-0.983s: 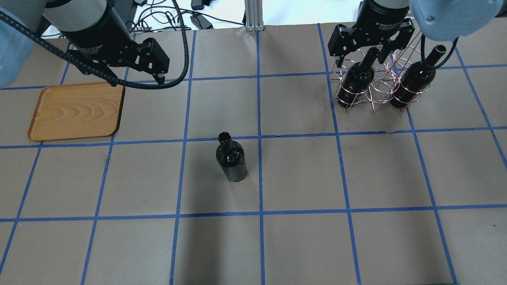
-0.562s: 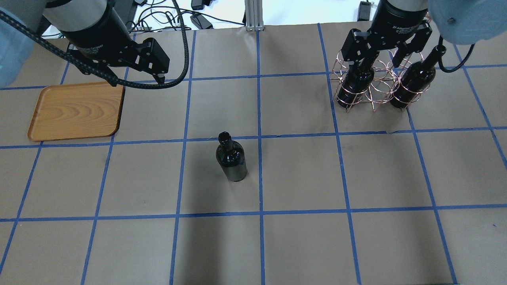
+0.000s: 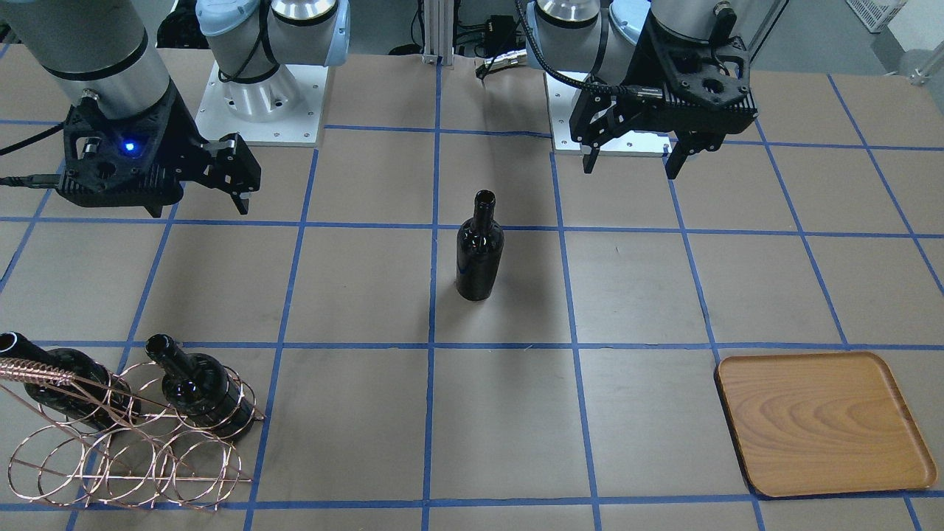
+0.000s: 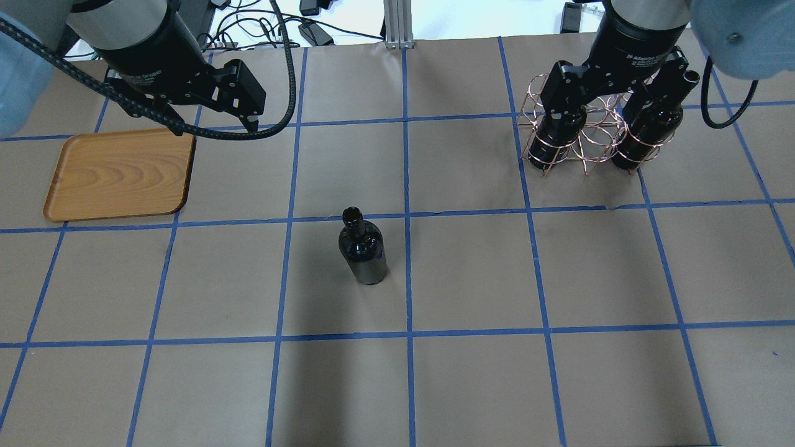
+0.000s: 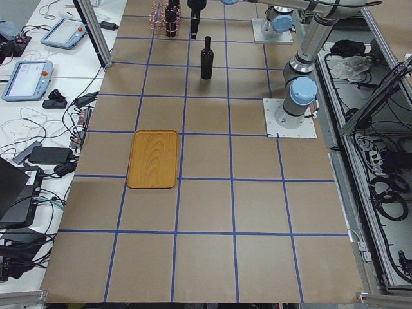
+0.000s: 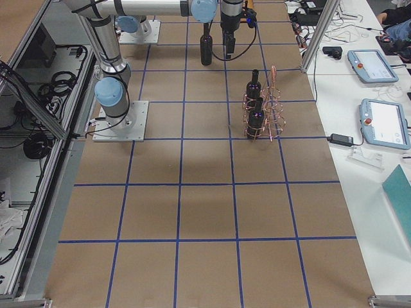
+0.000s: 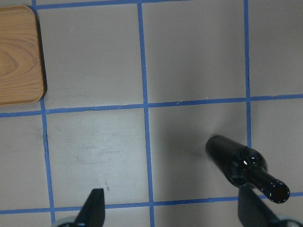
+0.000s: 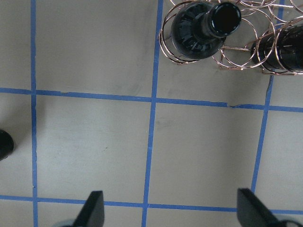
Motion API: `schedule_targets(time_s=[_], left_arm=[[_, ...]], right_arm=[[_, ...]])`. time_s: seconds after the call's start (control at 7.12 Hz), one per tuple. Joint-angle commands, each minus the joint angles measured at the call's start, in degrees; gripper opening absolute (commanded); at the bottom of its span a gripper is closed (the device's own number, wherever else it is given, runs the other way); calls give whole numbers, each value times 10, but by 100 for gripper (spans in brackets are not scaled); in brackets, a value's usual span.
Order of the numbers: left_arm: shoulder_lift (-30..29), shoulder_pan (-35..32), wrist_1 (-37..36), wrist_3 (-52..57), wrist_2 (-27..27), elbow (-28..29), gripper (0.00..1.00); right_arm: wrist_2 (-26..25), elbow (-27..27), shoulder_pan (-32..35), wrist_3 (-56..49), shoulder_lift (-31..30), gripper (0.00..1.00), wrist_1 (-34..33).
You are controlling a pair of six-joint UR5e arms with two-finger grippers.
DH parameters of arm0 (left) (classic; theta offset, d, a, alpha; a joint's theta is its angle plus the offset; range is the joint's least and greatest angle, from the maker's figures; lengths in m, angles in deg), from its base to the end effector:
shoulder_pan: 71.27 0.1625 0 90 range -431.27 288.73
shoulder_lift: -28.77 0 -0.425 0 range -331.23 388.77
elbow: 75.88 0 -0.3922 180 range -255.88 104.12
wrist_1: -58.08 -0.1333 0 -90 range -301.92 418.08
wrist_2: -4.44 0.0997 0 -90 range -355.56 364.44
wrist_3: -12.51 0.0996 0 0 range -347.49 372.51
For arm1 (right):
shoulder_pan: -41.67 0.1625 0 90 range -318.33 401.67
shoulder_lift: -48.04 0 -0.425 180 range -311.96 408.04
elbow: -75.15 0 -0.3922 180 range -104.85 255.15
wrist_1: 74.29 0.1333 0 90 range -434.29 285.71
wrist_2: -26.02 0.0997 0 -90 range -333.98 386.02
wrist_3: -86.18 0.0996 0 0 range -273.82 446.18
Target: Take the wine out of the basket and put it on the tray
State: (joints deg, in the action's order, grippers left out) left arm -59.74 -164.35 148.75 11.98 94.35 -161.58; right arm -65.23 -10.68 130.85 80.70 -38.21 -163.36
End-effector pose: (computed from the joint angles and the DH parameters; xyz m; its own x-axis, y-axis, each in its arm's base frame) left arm -0.1594 -0.4795 0.5366 -0.9990 0.0447 0.0024 0.0443 0.9950 -0.0892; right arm 0.1237 -0.5206 0.4890 -0.9965 -0.0814 0.0209 -0.0812 0.9966 0.0109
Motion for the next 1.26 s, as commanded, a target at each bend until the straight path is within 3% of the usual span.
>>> schedule_targets(time_s=[0.0, 1.12], left_arm=[[0, 0, 0, 1, 0, 0, 100], [1, 0, 0, 2, 0, -1, 100]], right_arm=[[-2, 0, 1, -8, -8, 100, 0], [1, -6, 2, -8, -23, 100, 6]])
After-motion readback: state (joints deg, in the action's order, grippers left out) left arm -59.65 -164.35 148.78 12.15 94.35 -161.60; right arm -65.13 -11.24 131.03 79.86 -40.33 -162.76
